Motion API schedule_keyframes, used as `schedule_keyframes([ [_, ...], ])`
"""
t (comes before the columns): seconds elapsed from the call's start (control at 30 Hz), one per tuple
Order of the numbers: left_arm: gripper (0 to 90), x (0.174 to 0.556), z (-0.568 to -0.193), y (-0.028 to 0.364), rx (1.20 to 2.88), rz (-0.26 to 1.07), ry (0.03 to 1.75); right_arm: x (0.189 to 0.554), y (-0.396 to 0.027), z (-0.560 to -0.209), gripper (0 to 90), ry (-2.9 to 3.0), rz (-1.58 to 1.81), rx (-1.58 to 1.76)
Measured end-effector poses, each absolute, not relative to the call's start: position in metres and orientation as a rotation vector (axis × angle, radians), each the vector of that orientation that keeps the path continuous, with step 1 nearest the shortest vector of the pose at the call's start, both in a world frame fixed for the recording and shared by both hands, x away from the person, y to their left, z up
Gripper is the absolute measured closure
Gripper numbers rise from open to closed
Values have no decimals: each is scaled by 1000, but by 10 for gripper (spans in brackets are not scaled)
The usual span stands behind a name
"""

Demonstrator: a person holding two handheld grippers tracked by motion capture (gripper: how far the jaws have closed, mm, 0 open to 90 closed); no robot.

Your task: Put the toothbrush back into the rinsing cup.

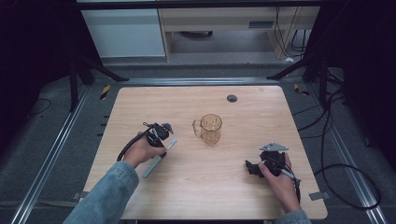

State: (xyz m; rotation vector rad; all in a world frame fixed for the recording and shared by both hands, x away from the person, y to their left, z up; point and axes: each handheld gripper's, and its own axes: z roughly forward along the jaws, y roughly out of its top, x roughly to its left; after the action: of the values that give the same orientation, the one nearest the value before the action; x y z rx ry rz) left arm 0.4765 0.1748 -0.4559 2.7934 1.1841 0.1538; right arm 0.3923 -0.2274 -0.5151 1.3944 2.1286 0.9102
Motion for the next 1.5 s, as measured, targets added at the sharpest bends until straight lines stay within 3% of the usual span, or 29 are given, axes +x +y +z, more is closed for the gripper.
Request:
schedule_keyframes([
  [0.57, 623, 479, -461, 166, 2810, 137, 1177, 392, -228, -515, 5, 2129, 910, 1393],
  [1.5, 765, 481, -463, 169, 2820, 103, 1166, 392, -227, -515, 5, 2129, 910, 1394],
])
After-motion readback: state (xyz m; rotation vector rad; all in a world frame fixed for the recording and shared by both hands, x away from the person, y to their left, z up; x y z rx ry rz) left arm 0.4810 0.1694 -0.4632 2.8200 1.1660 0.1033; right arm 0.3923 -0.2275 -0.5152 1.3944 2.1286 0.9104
